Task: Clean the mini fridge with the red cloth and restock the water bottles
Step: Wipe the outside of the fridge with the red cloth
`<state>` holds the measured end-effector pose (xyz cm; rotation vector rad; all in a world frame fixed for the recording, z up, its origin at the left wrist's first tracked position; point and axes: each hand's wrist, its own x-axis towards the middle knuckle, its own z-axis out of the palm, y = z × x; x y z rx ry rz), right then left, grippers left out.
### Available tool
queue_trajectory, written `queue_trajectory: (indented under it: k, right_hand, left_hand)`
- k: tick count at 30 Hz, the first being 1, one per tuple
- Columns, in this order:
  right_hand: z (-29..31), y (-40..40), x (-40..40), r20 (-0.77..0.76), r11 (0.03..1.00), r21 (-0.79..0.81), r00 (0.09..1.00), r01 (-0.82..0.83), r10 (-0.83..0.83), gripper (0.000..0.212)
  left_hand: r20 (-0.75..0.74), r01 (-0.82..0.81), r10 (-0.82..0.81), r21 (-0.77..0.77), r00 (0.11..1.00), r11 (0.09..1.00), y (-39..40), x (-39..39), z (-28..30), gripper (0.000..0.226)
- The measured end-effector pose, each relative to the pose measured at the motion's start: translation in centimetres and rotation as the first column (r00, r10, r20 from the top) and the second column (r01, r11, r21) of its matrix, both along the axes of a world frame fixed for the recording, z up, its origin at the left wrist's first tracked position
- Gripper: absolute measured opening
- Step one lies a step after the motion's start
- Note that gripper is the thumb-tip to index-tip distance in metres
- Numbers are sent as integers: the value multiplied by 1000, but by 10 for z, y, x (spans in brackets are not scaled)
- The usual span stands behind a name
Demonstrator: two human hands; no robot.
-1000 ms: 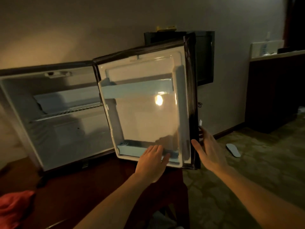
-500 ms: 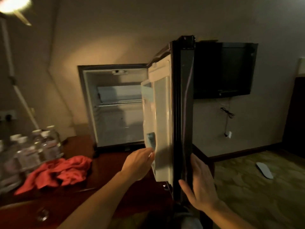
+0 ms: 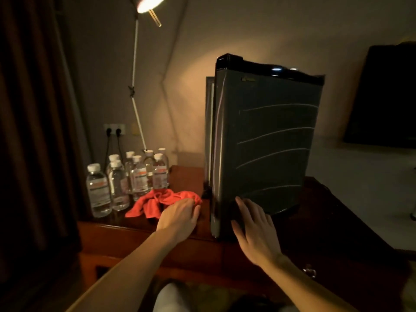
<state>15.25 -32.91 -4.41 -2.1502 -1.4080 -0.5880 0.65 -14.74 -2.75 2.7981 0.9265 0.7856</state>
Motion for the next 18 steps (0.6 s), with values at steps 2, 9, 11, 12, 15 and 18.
queue_trajectory:
  k: [2, 9, 11, 12, 15, 18]
  right_hand:
    - [3, 23, 7, -40, 997, -75, 999, 14, -17, 62]
    - [16, 82, 34, 14, 962, -256, 996, 94, -93, 62]
    - [18, 98, 42, 45, 955, -280, 995, 97, -88, 64]
    - [18, 106, 46, 60, 954, -286, 995, 93, -79, 64]
    - [17, 130, 57, 55, 947, -311, 996, 77, -63, 64]
    - [17, 150, 67, 2, 941, -329, 997, 76, -80, 64]
  left_hand:
    - [-3, -4, 4, 29, 1000, 1000, 8, -6, -4, 29]
    - [-13, 40, -39, 73, 999, 997, 36, 4, -15, 26]
    - [-31, 48, -46, 92, 998, 995, 48, 10, -17, 28]
    - [-44, 55, -50, 107, 998, 993, 53, 14, -17, 29]
    - [-90, 74, -63, 122, 994, 990, 69, 25, -18, 33]
    - [-126, 55, -41, 111, 991, 992, 84, 36, -24, 43]
